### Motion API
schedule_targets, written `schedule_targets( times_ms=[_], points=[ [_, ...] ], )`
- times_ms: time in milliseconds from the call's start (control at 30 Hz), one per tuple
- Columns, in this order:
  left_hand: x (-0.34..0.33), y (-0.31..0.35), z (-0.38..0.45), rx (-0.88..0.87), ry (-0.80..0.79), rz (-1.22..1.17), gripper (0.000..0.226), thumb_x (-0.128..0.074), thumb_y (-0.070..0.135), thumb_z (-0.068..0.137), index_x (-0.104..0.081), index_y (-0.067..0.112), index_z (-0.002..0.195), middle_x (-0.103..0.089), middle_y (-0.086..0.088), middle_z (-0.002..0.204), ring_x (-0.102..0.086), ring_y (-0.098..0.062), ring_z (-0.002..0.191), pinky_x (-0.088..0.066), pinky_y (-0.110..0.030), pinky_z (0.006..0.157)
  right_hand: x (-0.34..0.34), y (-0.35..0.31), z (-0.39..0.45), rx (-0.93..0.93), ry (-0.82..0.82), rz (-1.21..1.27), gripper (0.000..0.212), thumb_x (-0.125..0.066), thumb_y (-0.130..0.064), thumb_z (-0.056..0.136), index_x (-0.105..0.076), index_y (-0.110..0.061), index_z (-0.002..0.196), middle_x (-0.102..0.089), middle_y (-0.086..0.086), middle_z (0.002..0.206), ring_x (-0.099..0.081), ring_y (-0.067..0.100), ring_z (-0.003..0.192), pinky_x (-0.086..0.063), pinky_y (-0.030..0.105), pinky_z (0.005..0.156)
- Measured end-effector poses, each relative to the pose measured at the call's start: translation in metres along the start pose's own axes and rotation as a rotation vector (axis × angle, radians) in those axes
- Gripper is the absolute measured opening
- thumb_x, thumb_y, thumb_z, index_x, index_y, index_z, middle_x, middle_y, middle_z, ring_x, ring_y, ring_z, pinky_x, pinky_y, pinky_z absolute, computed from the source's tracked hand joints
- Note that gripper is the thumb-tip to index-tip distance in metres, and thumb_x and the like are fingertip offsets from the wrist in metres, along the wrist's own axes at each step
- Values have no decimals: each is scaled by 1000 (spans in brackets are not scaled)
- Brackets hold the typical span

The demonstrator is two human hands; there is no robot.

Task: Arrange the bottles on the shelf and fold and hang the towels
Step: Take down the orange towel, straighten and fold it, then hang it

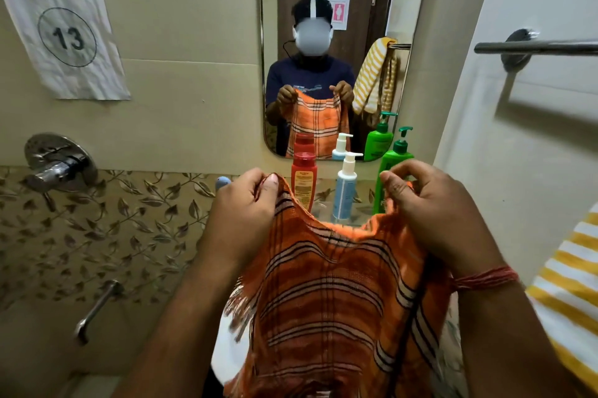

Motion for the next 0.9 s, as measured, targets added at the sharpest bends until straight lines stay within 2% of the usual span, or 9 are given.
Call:
schedule_targets(
  times_ms=[67,133,233,300,400,533,600,700,900],
  points=[
    [-13,7,-2,24,-99,-21,20,-54,36,101,-59,25,86,-66,7,81,-60,0,72,-39,-16,54,-16,-12,-1,34,-117,23,16,-51,-43,98,-59,-29,101,-62,-16,81,-58,-5,65,-38,11,46],
    [-29,12,-5,42,-204,-127,11,-61,42,95,-59,31,97,-67,9,87,-66,-3,81,-50,-18,63,-33,-25,-4,73,-257,68,11,-52,-40,98,-56,-30,102,-64,-12,80,-60,-11,67,-40,8,49],
    [-54,18,-12,63,-408,-374,36,-64,53,84,-61,33,115,-69,6,105,-70,-12,99,-61,-40,85,-45,-42,-6,143,-357,157,5,-53,-34,99,-54,-30,102,-69,-4,86,-65,2,75,-52,25,64],
    [-64,27,-18,24,-514,-416,45,-65,52,82,-60,31,122,-68,7,116,-67,-7,110,-58,-38,93,-48,-48,-6,184,-378,186,2,-52,-31,100,-54,-30,101,-70,-2,89,-66,8,79,-54,31,70],
    [-75,30,-26,18,-588,-413,41,-71,38,87,-62,23,125,-71,3,115,-68,-9,109,-58,-37,92,-49,-48,-5,192,-365,231,4,-52,-30,100,-52,-30,96,-71,1,86,-67,13,77,-55,38,69],
    [-70,31,-24,-26,-489,-332,15,-61,22,97,-70,20,109,-73,-5,101,-72,-19,96,-60,-49,84,-50,-39,-5,175,-332,255,8,-55,-32,99,-54,-25,96,-71,-2,82,-67,8,72,-56,33,67],
    [-64,30,-21,-4,-432,-365,15,-57,17,99,-72,19,103,-74,-5,96,-72,-19,92,-60,-48,83,-47,-34,-6,191,-310,211,13,-59,-38,95,-57,-25,95,-68,-6,81,-63,2,70,-52,22,61],
    [-57,22,-17,76,-365,-455,20,-53,14,100,-73,18,98,-72,-7,96,-71,-25,93,-60,-50,84,-48,-26,-9,202,-346,141,20,-64,-45,89,-59,-27,94,-64,-7,86,-61,3,75,-52,21,60],
    [-37,5,-8,212,-181,-630,26,-49,5,100,-72,13,90,-70,-2,74,-64,-14,64,-55,-24,57,-57,4,-26,120,-394,263,22,-62,-45,91,-65,-24,89,-66,0,82,-65,17,75,-55,39,64]
  ],
)
Point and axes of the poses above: each hand's wrist, its own z-axis towards the middle knuckle, its own x-axis out of the back of the hand, y = z × x, the point moved 9 cm from there along z, towards the middle knuckle
